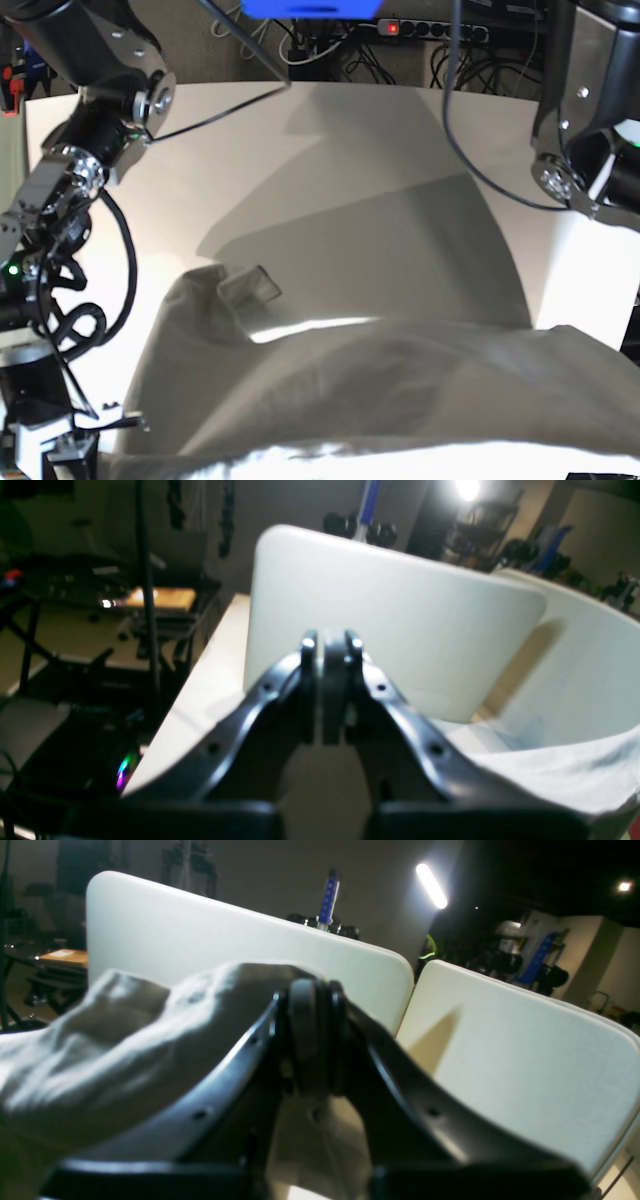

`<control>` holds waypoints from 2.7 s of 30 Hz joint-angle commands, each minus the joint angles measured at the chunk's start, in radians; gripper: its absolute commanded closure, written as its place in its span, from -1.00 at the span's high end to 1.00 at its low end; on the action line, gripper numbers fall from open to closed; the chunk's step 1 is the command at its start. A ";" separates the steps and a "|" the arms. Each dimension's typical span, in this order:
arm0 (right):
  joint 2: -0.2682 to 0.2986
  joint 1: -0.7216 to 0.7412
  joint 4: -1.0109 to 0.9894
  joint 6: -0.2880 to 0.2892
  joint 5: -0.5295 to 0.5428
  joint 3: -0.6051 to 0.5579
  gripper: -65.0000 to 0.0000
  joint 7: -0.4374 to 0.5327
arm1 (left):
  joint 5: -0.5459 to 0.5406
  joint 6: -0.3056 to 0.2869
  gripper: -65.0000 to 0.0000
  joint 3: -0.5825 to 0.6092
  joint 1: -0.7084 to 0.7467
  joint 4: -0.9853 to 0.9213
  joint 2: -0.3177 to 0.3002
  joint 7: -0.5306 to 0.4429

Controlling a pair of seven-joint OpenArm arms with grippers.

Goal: Layout the t-shirt on the table in an organized manner, then fold the t-shirt properly
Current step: 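Lift the folded shirt with both grippers and swing it up, then lower the shirt onto the table with both grippers, laying it flat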

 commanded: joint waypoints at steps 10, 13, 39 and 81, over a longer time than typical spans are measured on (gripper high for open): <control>-0.050 0.125 -0.054 -0.032 0.002 0.101 -0.89 0.033 | 0.098 -0.001 -0.99 0.102 -0.122 -0.088 0.071 -0.095; -0.048 0.146 -0.087 -0.032 0.002 0.124 -0.89 0.037 | 0.148 -0.001 -0.99 0.134 -0.135 -0.091 0.106 -0.144; 0.070 0.363 -1.256 -0.032 0.000 0.173 -0.89 0.448 | 0.482 -0.003 -0.99 0.413 -0.083 -0.907 0.091 -0.811; 0.127 -0.288 -1.066 -0.030 0.002 -0.171 -0.32 0.418 | 0.350 -0.003 -0.24 0.686 0.395 -1.001 -0.015 -0.828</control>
